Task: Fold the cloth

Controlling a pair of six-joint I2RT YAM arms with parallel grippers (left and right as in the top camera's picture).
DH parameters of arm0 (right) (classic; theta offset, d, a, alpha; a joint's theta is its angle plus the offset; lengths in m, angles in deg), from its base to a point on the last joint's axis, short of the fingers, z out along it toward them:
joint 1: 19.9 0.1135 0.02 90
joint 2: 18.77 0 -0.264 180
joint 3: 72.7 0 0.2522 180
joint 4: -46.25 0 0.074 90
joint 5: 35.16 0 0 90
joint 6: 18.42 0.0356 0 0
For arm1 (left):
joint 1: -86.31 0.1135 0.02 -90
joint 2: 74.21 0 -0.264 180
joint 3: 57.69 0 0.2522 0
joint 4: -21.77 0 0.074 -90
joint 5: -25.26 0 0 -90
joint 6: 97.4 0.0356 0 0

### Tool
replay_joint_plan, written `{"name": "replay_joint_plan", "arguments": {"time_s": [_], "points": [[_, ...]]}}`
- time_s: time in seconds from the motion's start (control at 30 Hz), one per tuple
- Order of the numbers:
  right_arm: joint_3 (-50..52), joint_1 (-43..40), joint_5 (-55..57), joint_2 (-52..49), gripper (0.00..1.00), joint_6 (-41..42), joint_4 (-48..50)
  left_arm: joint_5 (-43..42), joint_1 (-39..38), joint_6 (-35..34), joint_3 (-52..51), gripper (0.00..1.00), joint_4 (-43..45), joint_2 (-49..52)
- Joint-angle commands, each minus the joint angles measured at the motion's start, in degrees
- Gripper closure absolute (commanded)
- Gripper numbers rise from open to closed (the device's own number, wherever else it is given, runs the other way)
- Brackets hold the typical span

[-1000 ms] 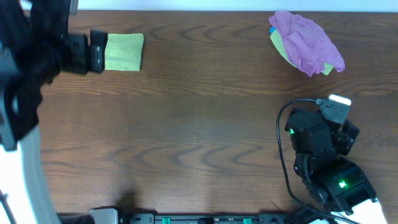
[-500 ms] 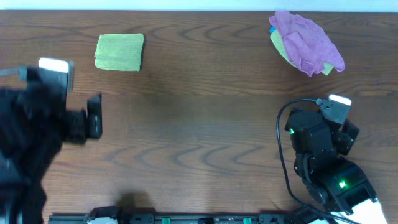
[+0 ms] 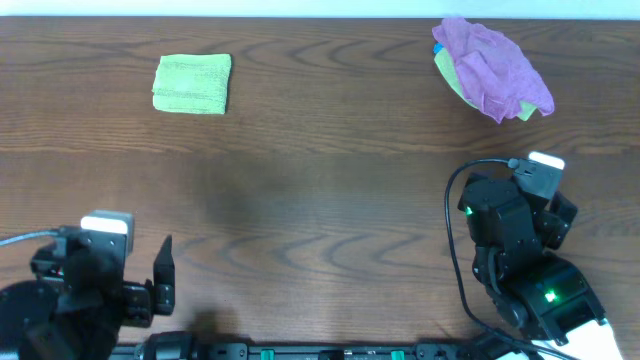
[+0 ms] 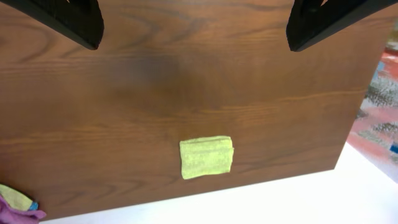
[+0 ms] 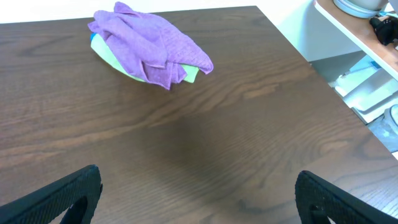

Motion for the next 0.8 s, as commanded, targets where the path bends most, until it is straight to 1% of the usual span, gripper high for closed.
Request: {"name": "replay_joint_plan", "arguments": {"time_s": [0.0, 0.17, 0.3, 0.43, 0.77], "points": [[0.31, -0.37, 0.39, 0.04, 0.01, 1.20, 0.02, 0.17, 0.20, 1.20, -3.80, 0.05, 0.07, -2.84], [0.31, -0.37, 0.39, 0.04, 0.01, 1.20, 0.02, 0.17, -0.33, 1.20, -11.15, 0.05, 2.36, -8.85], [0.31, -0.37, 0.42, 0.04, 0.01, 1.18, 0.00, 0.22, -0.28, 1.27, -19.41, 0.05, 7.17, -15.19], [0.31, -0.37, 0.39, 0.04, 0.01, 1.20, 0.02, 0.48, -0.28, 4.09, -27.47, 0.05, 12.02, -20.39], [0.31, -0.37, 0.42, 0.04, 0.01, 1.20, 0.00, 2.82, 0.33, 5.79, -41.07, 0.05, 20.04, -29.97]]}}
